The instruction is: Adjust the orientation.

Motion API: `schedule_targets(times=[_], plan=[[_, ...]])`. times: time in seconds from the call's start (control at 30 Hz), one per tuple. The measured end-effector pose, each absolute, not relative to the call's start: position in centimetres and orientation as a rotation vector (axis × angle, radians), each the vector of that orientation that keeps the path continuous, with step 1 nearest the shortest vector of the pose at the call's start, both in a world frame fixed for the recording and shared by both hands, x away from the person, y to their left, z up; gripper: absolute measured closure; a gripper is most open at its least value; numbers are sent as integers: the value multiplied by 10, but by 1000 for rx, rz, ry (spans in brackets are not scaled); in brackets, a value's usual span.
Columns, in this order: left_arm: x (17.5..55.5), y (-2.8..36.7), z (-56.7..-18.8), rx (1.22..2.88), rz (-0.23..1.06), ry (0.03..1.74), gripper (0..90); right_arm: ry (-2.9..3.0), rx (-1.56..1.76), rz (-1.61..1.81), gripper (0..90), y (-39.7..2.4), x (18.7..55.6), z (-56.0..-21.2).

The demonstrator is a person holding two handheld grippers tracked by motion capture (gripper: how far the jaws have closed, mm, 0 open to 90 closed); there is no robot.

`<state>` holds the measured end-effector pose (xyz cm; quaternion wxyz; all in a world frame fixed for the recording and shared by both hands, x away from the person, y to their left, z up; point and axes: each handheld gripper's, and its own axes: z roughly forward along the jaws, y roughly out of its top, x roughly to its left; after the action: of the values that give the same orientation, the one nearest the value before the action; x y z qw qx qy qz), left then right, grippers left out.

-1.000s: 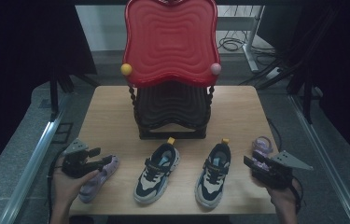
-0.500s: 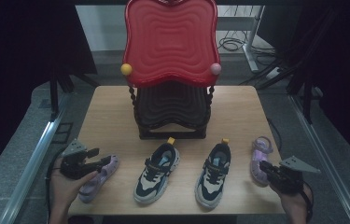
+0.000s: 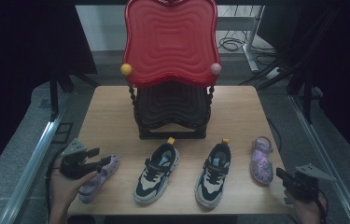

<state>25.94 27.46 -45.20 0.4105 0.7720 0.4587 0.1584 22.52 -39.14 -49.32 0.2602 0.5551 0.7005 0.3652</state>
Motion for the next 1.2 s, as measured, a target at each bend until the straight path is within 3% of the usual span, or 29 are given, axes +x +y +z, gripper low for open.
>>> schedule_targets(times=[0.63, 1.2], plan=[[258, 273, -452, 1934, 411, 1157, 387, 1930, 1588, 916, 898, -402, 233, -517], [256, 274, -450, 1905, 426, 1154, 385, 1986, 1540, 878, 899, -388, 237, -514]])
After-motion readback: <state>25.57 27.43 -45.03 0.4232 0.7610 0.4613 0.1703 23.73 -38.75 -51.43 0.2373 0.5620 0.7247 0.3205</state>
